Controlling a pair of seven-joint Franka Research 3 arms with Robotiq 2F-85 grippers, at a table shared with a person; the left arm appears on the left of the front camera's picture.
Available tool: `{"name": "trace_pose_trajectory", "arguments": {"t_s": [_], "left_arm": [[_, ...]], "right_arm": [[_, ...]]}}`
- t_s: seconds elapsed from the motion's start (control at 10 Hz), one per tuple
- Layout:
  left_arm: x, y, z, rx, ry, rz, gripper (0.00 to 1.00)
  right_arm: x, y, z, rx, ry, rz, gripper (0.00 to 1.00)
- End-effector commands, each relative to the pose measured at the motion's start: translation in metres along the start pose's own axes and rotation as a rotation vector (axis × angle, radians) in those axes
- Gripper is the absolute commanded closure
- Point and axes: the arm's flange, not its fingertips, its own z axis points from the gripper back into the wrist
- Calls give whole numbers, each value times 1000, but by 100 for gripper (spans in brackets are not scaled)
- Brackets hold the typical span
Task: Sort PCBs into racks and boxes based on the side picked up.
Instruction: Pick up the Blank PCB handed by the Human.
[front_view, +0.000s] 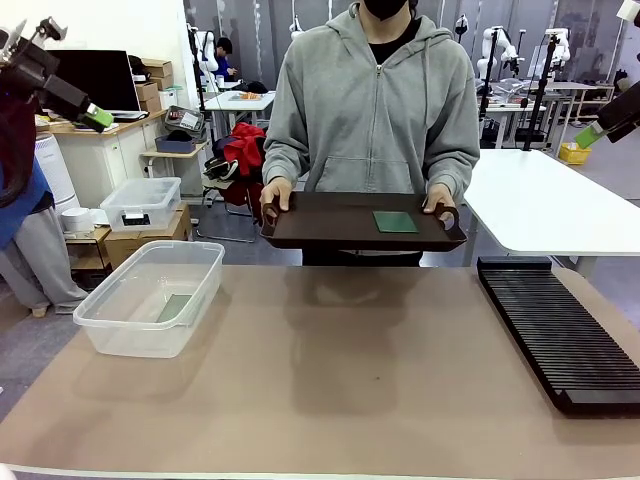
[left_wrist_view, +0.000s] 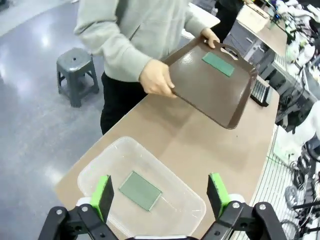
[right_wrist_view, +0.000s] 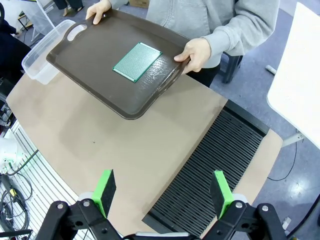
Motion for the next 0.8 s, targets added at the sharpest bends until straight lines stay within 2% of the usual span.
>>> {"name": "trace_pose_trajectory", "arguments": {"t_s": [0.0, 0.3, 0.7], "left_arm": [[-3, -20, -8, -15, -72, -150, 0], [24, -47, -15, -13, -155, -240, 0], [42, -60, -32, -2, -153, -288, 0]], "right_arm": [[0, 0, -1, 1, 1, -1, 0], [0, 0, -1, 1, 1, -1, 0], [0, 0, -1, 1, 1, -1, 0]]}}
